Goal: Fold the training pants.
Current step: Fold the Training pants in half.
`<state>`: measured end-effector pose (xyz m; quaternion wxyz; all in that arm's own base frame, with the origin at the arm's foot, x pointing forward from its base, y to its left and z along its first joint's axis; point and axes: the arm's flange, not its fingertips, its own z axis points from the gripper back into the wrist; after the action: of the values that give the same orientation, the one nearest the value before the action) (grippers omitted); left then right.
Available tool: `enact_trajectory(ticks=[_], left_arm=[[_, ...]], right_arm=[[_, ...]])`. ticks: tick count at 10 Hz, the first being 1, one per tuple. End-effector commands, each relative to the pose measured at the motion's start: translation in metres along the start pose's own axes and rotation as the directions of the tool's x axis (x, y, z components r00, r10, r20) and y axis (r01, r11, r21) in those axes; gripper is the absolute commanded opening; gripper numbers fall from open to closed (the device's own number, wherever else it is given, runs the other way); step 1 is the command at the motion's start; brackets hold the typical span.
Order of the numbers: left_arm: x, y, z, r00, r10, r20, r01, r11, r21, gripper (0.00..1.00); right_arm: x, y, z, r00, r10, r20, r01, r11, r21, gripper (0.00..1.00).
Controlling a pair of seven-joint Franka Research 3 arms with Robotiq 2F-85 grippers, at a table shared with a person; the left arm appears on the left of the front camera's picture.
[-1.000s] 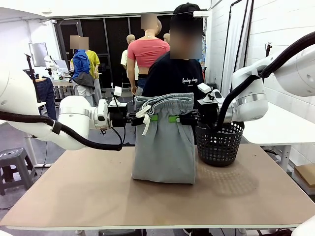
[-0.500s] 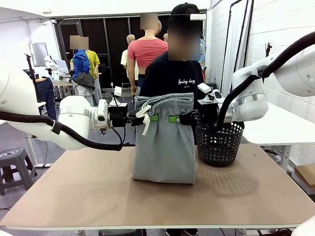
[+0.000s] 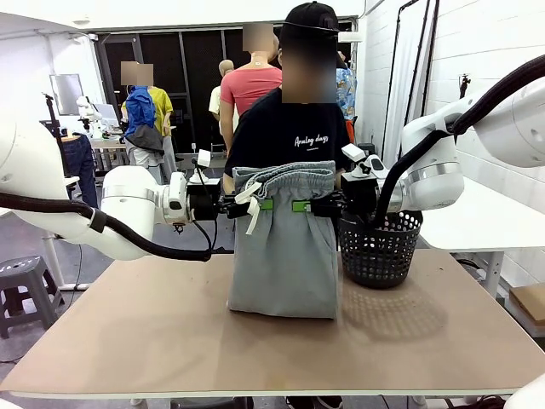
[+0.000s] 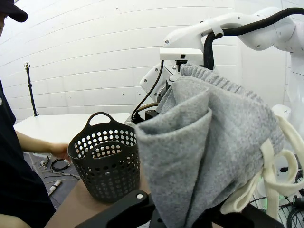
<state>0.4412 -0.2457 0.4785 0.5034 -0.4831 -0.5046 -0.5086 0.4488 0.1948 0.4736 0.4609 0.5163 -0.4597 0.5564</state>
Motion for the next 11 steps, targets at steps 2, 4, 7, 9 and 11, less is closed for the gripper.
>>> enact_trajectory(ticks=[2,4,7,9,11], left_arm=[[0.002,-0.001,-0.001,1.0,-0.001,-0.002,0.001,1.0,-0.001,0.0],[0.002,-0.001,-0.001,1.0,-0.001,-0.002,0.001,1.0,-0.001,0.0],[0.002,-0.001,-0.001,1.0,-0.001,-0.002,0.001,1.0,-0.001,0.0],[-0.004,0.004,0.005,1.0,0.022,0.009,-0.022,1.0,-0.015,0.0],[-0.003,0.013,0.01,0.998,0.052,0.036,-0.051,0.998,-0.026,0.0]], right_arm=[[0.001,0.002,0.0,1.0,0.002,0.002,-0.002,1.0,-0.001,0.0],[0.001,0.002,0.0,1.0,0.002,0.002,-0.002,1.0,-0.001,0.0],[0.001,0.002,0.0,1.0,0.002,0.002,-0.002,1.0,-0.001,0.0],[0.0,0.0,0.0,1.0,0.0,0.0,0.0,1.0,0.0,0.0],[0.004,-0.013,-0.001,0.999,-0.022,0.024,0.021,0.999,0.047,0.0]])
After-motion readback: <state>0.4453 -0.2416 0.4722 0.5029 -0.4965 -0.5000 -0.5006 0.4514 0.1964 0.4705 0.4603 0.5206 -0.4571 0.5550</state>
